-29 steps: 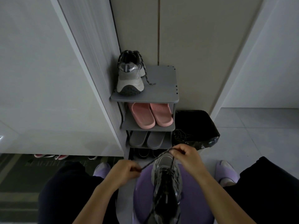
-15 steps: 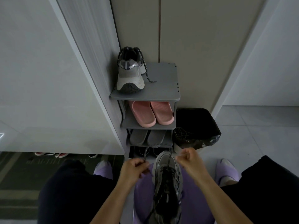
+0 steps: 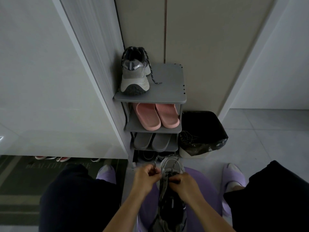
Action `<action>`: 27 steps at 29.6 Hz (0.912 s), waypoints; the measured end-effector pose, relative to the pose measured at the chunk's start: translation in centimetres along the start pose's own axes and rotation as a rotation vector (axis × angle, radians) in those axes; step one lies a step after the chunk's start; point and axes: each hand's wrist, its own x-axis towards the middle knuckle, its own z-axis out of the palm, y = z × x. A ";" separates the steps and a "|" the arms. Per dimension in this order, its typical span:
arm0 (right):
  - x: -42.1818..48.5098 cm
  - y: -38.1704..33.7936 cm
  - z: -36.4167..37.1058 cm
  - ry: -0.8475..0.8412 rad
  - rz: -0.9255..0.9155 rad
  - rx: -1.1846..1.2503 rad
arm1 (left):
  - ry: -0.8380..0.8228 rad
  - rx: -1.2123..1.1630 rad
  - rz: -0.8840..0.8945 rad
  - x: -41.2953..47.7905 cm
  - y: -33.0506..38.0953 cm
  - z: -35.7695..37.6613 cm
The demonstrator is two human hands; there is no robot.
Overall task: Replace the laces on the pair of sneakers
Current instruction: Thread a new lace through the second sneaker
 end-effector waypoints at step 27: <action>-0.9 0.2 -1.7 0.162 0.115 0.492 | 0.172 -0.308 -0.090 -3.2 -0.7 3.8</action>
